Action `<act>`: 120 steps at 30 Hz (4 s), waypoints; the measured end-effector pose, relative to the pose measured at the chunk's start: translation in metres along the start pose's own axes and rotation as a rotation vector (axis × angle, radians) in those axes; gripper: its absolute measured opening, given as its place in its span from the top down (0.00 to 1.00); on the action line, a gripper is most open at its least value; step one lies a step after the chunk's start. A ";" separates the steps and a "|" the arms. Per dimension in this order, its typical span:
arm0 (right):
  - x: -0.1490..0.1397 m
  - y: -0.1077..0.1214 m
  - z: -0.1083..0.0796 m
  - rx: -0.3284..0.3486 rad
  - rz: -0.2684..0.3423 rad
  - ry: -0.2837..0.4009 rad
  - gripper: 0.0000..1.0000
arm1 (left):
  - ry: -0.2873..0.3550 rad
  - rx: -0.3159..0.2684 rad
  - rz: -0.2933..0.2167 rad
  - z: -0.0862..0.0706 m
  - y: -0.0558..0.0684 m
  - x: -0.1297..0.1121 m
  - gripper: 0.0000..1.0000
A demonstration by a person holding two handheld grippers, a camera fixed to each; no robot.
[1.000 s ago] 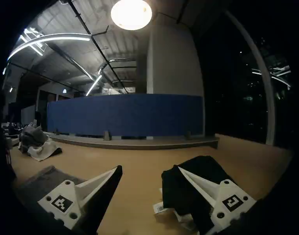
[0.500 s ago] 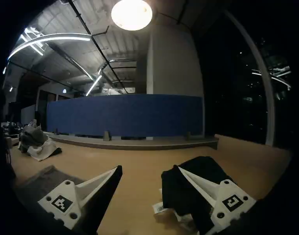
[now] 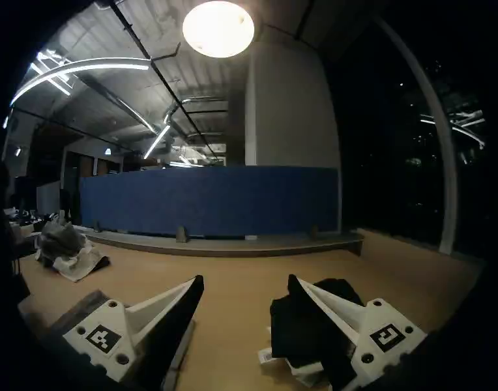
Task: Fold towel
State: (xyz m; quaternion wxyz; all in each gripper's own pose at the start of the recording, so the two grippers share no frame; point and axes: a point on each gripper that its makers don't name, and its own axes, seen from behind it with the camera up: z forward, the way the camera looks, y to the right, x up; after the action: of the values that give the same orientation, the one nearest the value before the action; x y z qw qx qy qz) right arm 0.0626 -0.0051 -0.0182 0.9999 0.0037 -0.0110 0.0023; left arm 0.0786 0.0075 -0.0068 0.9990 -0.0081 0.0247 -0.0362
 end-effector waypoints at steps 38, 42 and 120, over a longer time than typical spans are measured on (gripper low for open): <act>0.098 -0.028 -0.020 0.146 -0.047 -0.146 0.00 | -0.211 -0.177 0.050 -0.011 0.060 0.077 0.03; 0.090 -0.040 -0.024 0.203 -0.069 -0.200 0.00 | -0.258 -0.242 0.072 -0.017 0.072 0.070 0.03; -0.153 -0.114 -0.146 0.619 -0.314 -0.762 0.00 | -0.826 -0.724 0.409 -0.162 0.132 -0.187 0.03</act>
State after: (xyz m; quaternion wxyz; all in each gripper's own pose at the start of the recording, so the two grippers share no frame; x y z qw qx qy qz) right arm -0.0863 -0.1190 -0.1679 0.8652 0.3018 -0.3728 -0.1464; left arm -0.1066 0.1507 -0.1614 0.8461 -0.3574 -0.3549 0.1743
